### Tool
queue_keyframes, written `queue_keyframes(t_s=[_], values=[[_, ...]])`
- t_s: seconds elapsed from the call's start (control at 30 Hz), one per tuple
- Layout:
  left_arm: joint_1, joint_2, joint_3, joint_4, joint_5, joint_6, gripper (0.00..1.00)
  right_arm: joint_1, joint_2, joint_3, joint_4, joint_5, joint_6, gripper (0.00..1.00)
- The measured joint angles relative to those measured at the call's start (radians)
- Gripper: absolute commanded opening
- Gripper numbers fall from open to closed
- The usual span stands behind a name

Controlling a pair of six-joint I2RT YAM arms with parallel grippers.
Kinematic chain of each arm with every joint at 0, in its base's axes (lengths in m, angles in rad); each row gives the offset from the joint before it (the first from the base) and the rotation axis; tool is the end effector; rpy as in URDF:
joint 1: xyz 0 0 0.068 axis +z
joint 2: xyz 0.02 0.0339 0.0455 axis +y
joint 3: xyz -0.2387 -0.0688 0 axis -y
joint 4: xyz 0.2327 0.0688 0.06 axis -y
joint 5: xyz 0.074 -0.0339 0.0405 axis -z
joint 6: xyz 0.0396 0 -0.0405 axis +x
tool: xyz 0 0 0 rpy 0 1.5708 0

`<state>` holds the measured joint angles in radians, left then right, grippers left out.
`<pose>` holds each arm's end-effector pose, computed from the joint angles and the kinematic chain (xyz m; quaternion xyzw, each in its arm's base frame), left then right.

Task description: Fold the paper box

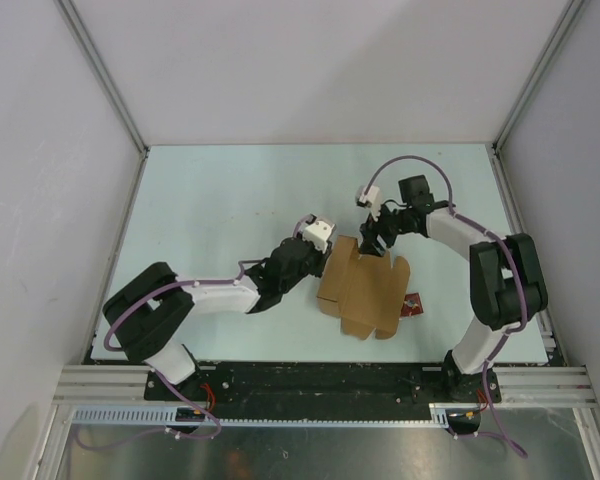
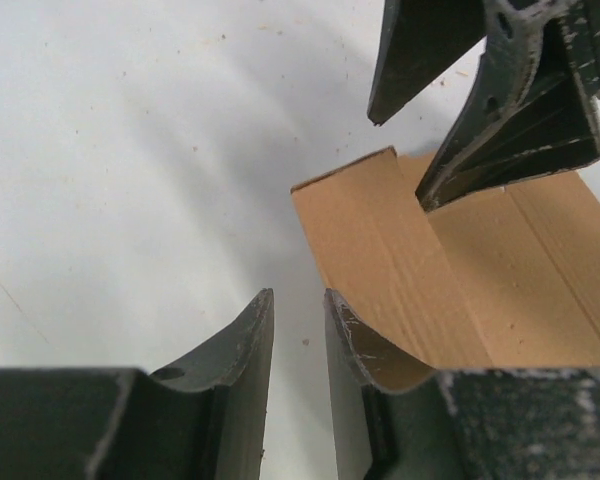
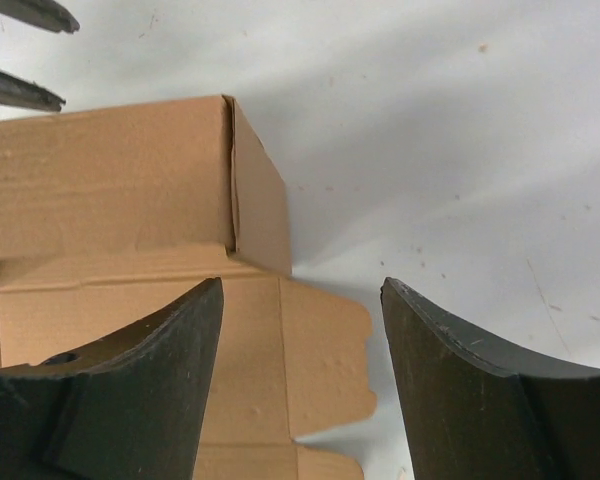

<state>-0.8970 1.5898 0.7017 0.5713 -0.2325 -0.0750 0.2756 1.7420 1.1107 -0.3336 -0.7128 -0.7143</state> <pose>0.2098 -0.2481 0.1744 0.2590 0.7645 -0.1892 0.5591 0.3231 0.1183 0.1744 -0.5165 0.7377 0.2642 0.3453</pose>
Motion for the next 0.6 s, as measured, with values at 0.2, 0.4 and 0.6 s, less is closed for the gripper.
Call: queue_keyframes(t_s=[0.2,0.4,0.6], values=[[0.000,0.000,0.063,-0.039,0.001,0.009,0.33,-0.070,-0.062,0.000,-0.068,-0.044,-0.034,0.69],[0.000,0.000,0.134,-0.066,0.003,0.029,0.32,-0.167,-0.112,0.000,-0.093,-0.106,-0.035,0.59],[0.000,0.083,0.223,-0.070,0.003,0.034,0.30,-0.201,-0.142,0.000,-0.105,-0.148,-0.018,0.54]])
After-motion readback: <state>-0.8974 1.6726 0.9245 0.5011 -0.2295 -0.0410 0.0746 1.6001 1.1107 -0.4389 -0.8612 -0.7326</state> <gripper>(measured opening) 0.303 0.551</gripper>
